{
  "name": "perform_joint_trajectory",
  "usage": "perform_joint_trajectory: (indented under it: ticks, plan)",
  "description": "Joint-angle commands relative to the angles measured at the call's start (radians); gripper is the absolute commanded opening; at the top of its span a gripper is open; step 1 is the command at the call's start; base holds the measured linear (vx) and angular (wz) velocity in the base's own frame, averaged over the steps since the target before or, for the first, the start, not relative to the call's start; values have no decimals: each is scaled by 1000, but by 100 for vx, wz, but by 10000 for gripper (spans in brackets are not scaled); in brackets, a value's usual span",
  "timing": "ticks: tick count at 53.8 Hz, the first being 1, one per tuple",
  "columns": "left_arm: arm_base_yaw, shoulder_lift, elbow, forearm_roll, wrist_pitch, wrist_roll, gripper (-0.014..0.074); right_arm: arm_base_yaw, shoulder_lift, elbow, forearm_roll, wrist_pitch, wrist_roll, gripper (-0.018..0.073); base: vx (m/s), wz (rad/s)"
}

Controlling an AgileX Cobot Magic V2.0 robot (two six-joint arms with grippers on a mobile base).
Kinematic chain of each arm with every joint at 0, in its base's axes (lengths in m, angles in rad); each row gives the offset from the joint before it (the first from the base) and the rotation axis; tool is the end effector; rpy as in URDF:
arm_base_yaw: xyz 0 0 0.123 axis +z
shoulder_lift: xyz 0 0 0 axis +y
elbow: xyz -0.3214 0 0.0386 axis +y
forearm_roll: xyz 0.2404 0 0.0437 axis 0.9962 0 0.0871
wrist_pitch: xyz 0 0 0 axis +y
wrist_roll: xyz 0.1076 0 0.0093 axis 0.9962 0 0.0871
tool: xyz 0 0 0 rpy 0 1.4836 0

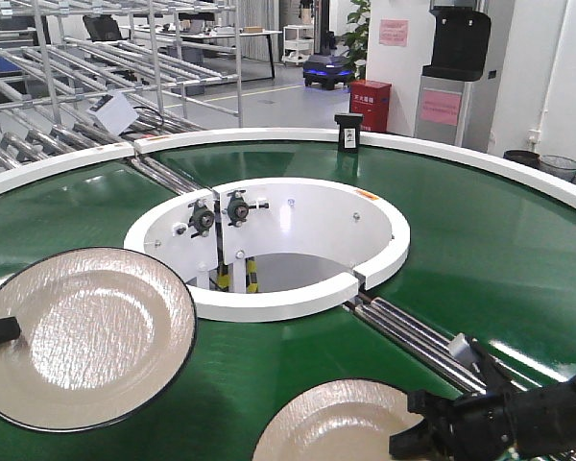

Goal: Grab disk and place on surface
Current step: 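Grip each plate rim and lift both plates upright off the conveyor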

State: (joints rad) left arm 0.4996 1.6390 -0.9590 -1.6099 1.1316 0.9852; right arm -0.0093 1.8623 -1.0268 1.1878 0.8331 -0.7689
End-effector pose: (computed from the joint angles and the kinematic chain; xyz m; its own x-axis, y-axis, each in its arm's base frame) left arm 0.3233 0.0651 0.3014 -0.6399 -0.6539 -0.4036 0.1122 0.4400 -0.8909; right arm 0.3565 0.0709 0.1995 -0.9497 0.1973 -0.2432 -0.0359 0.7027 0.7105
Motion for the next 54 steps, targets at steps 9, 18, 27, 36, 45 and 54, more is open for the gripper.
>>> perform_joint_trajectory:
  ticks: [9,18,27,36,45,54]
  plan:
    - [-39,-54,-24,-62,120,-54,-1,-147,-240,-24,47,106,39,-9,0,0]
    - [-144,-68,-22,-20,120,-62,-1,-270,-400,-24,43,192,78,-9,0,0]
    - [-202,-164,-15,-19,115,-64,-1,-339,-545,-23,44,219,118,-9,0,0]
    - [-206,-246,-14,-18,89,-91,-1,-343,-598,-23,44,220,129,-9,0,0]
    - [-206,-252,-14,-9,120,-90,-1,-343,-602,-23,45,220,132,-9,0,0]
    - [-206,-252,-14,-17,116,-90,-1,-343,-602,-23,44,220,132,-9,0,0]
